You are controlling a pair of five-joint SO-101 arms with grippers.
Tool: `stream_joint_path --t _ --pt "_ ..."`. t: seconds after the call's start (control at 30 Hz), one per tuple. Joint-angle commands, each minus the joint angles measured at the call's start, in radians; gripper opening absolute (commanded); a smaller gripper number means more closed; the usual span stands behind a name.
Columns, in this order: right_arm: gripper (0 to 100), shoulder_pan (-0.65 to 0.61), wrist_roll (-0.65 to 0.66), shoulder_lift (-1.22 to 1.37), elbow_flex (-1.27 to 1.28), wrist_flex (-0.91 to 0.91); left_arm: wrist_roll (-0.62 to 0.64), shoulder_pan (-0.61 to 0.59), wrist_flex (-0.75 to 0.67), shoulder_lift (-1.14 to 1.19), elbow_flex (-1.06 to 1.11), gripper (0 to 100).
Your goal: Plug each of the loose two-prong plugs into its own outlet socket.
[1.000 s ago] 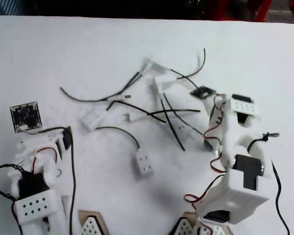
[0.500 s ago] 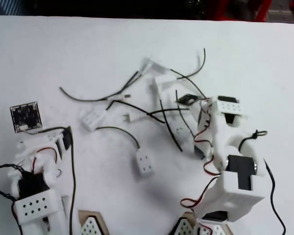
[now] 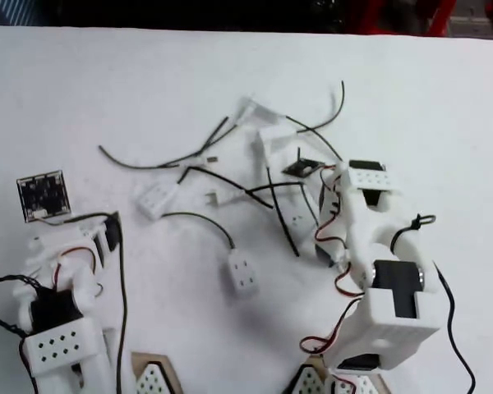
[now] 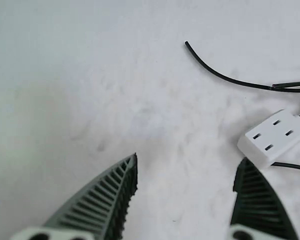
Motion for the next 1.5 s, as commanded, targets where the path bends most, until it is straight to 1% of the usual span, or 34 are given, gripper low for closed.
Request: stream_joint_path --t 0.0,0.2,0.3,0.33,0.47,0.53,0.67,0.83,1.07,1.17,1.27,1.37,1.47 --pt "5.6 -0.015 -0.006 -0.042 -0.009 0.027 -0.014 -0.005 -0.021 -0.008 -0.005 31" --pt "5.7 -0.015 -0.006 -0.042 -0.029 0.097 -0.014 -0.005 -0.021 -0.008 -0.006 31" --pt "5.7 -0.007 -0.008 -0.042 -0.037 0.102 -0.014 -0.005 -0.021 -0.008 -0.006 31" --pt "5.7 -0.005 -0.021 -0.042 -0.038 0.102 -0.014 -0.005 -0.021 -0.008 -0.006 31" --pt "5.7 -0.012 -0.143 -0.042 -0.038 0.102 -0.014 -0.005 -0.021 -0.008 -0.006 31" --pt "6.3 -0.012 -0.146 -0.042 -0.038 0.101 -0.014 -0.005 -0.021 -0.008 -0.006 31" --pt "12.0 -0.010 -0.153 -0.042 -0.034 0.104 -0.014 -0.005 -0.021 -0.008 -0.006 31" --pt "7.6 -0.010 -0.149 -0.042 -0.037 0.116 -0.014 -0.005 -0.021 -0.008 -0.006 31" --pt "6.8 -0.010 -0.146 -0.041 -0.032 0.114 -0.014 -0.005 -0.021 -0.008 -0.006 31" --pt "2.0 -0.012 -0.146 -0.041 -0.032 0.111 -0.014 -0.005 -0.021 -0.008 -0.006 31" --pt "1.8 -0.012 -0.146 -0.042 -0.032 0.117 -0.014 -0.005 -0.021 -0.008 -0.006 31" --pt "1.7 -0.004 -0.144 -0.065 -0.060 0.171 -0.014 -0.005 -0.021 -0.008 -0.005 31" --pt "1.7 0.027 -0.144 -0.147 -0.103 0.239 -0.014 -0.005 -0.021 -0.008 -0.005 31"
